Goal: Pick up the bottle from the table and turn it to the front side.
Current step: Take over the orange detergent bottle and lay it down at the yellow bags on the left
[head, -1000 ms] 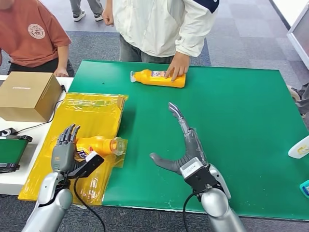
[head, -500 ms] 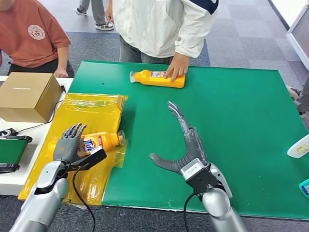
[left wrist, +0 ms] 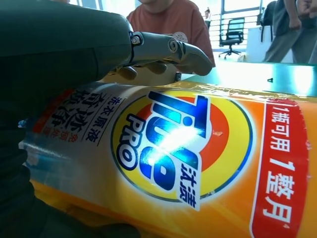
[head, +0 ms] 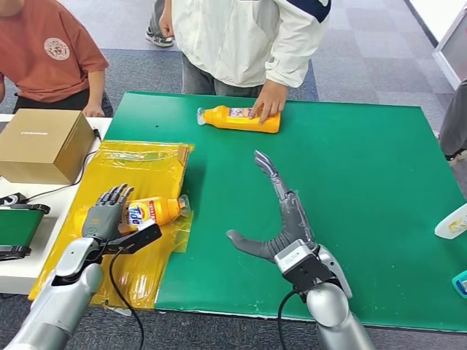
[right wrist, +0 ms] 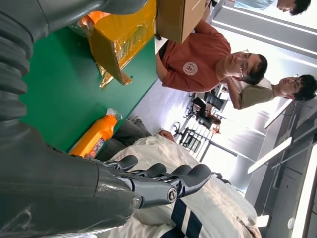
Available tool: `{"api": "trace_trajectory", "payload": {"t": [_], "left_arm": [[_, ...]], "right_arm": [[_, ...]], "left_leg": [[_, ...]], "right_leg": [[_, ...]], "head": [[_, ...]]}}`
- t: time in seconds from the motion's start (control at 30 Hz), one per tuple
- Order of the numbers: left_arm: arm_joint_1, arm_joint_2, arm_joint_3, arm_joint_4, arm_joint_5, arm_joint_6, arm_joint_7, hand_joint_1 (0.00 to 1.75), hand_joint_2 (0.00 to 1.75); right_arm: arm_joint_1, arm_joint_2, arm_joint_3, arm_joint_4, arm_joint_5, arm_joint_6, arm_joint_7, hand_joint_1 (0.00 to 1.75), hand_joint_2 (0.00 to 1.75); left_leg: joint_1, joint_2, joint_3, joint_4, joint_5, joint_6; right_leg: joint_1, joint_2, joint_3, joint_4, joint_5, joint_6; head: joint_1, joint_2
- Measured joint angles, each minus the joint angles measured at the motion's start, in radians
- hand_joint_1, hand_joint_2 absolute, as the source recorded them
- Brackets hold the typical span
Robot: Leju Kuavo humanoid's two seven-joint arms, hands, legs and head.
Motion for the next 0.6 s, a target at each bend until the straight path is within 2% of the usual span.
{"api": "trace_trajectory", "payload": {"t": [0.27,0.4,0.6], "left_arm": [[-0.009,0.029,-0.038,0.001,-0.004,-0.025,-0.019,0.0,1.75],[-0.001,0.049,-0.063,-0.025,0.004,-0.037,-0.033,0.0,0.0],[0.042,0.08,-0.111,-0.146,-0.001,-0.075,-0.022,0.0,0.0]], "right_arm": [[-0.001,0.0,0.0,0.0,0.003,-0.003,-0.004,0.0,1.75],[0.0,0.0,0.0,0.0,0.016,-0.012,-0.007,0.0,1.75],[0.01,0.0,-0.005,-0.007,0.043,-0.021,-0.007,0.0,1.75]], "left_leg": [[0.0,0.0,0.001,0.0,0.0,0.0],[0.0,0.0,0.001,0.0,0.0,0.0],[0.0,0.0,0.0,0.0,0.0,0.0]], "right_leg": [[0.0,0.0,0.001,0.0,0.0,0.0],[0.0,0.0,0.001,0.0,0.0,0.0],[0.0,0.0,-0.001,0.0,0.0,0.0]], "head": [[0.0,0.0],[0.0,0.0],[0.0,0.0]]}}
